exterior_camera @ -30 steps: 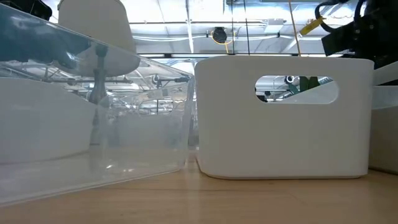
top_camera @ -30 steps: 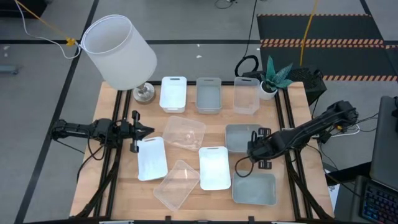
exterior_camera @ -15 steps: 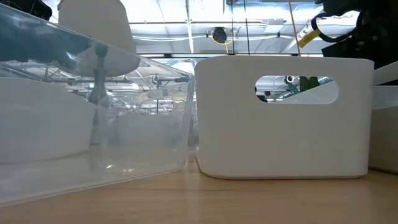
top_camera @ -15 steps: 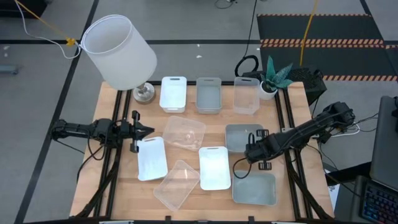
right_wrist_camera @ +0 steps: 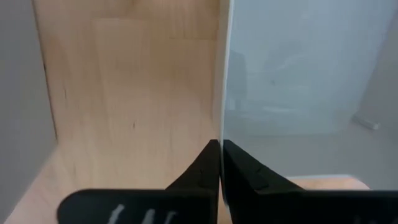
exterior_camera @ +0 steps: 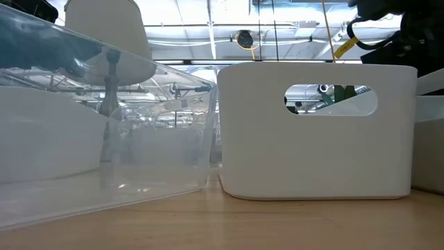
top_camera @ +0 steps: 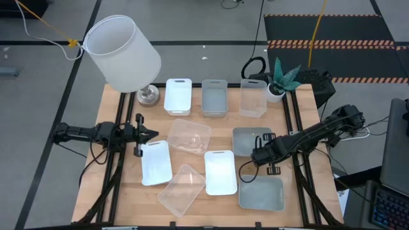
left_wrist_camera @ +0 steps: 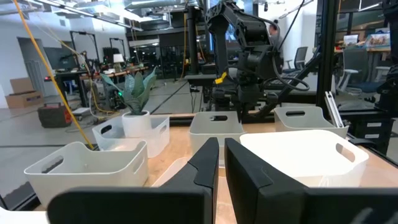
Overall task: Stack baskets by color
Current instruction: Stack the middle gray bin on the top middle gray bin
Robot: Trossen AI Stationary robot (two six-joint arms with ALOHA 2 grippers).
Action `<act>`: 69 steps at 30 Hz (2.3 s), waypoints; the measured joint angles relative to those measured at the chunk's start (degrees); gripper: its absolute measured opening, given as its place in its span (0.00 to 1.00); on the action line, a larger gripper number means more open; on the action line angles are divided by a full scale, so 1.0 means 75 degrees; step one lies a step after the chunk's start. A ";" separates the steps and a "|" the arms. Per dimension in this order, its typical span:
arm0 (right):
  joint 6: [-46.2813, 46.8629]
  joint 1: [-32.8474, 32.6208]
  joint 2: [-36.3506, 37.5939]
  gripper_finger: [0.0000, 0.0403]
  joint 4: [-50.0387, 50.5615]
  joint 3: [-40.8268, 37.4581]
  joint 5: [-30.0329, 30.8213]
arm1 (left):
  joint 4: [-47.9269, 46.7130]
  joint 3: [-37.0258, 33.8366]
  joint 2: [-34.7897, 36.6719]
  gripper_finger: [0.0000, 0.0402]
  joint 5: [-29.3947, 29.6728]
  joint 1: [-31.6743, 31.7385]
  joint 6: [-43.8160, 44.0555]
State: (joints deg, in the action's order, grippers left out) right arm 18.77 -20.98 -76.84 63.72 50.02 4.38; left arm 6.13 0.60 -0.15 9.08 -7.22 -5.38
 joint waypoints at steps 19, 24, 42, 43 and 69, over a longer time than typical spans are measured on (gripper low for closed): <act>0.0206 -0.0167 0.0038 0.00 0.0858 0.1433 0.1087 | 0.0307 0.0000 -0.0025 0.08 0.0000 0.0002 -0.0019; 0.0197 -0.0167 0.0038 0.00 0.1002 0.1568 0.1479 | 0.0884 0.0000 -0.0366 0.13 -0.0003 -0.0003 -0.0061; -0.0925 -0.0167 0.0038 0.00 0.1157 0.1623 0.2290 | 0.1686 0.2089 -0.4435 0.46 -0.0002 -0.0824 -0.0173; -0.0990 -0.0167 0.0038 0.00 0.1164 0.1623 0.2373 | 0.1681 0.2295 -0.4751 0.46 0.0003 -0.0888 -0.0276; -0.2497 -0.0167 0.0038 0.00 0.0968 0.1623 0.2789 | -0.2194 0.9494 -1.1679 0.46 0.1628 -0.1608 -0.2779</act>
State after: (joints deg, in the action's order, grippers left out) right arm 0.04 -22.24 -76.55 70.98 62.19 25.30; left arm -10.32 71.81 -87.74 21.29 -19.28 -26.22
